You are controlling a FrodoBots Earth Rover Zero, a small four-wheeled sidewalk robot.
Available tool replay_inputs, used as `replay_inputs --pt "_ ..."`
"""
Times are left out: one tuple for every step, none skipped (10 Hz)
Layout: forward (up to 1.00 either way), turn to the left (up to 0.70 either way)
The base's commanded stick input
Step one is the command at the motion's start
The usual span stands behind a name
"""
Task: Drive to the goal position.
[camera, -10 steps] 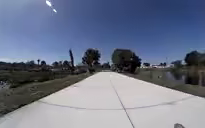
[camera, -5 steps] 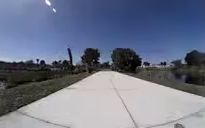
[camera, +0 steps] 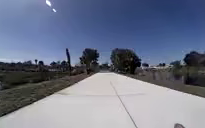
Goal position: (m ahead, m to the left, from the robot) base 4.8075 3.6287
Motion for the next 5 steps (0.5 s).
replay_inputs --pt "1.00 0.00" --pt "1.00 0.00" --pt "1.00 0.00" --pt "1.00 0.00" --pt "1.00 -0.14"
